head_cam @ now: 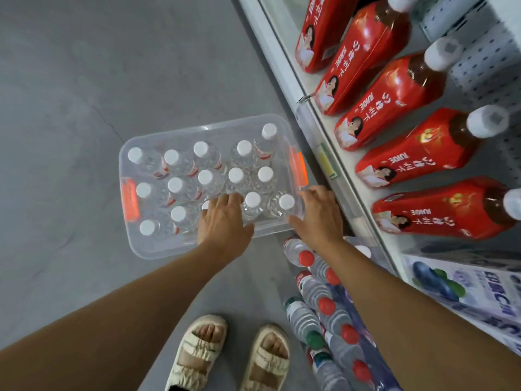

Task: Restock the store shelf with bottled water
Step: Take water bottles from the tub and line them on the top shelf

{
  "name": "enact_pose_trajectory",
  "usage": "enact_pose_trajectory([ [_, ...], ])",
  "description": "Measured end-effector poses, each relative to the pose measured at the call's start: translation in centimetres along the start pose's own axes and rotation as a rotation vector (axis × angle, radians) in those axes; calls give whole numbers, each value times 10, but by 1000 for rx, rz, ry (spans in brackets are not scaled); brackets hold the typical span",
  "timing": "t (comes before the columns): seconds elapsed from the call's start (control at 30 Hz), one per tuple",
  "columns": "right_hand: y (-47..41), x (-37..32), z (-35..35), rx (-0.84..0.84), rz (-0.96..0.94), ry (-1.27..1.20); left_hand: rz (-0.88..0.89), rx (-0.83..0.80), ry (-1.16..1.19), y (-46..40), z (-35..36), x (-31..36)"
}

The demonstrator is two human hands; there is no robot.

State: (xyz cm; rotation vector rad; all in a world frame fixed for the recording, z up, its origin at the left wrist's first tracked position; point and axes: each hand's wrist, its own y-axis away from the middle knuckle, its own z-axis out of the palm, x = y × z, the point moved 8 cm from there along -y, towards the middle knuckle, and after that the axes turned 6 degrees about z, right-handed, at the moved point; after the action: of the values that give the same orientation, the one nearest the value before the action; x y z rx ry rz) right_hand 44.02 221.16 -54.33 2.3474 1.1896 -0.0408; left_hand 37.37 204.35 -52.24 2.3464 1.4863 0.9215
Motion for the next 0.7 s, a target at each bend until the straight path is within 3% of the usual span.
enact_pose_trajectory([
  [0.27, -23, -8, 34, 168, 17, 90, 165, 88, -52, -21, 16, -10],
  [0.5, -29, -4, 34, 264, 0, -18, 263, 122, -82, -23, 15, -8],
  [0.7, -4, -8, -18, 285, -18, -238, 301, 108, -67, -13, -12, 10],
])
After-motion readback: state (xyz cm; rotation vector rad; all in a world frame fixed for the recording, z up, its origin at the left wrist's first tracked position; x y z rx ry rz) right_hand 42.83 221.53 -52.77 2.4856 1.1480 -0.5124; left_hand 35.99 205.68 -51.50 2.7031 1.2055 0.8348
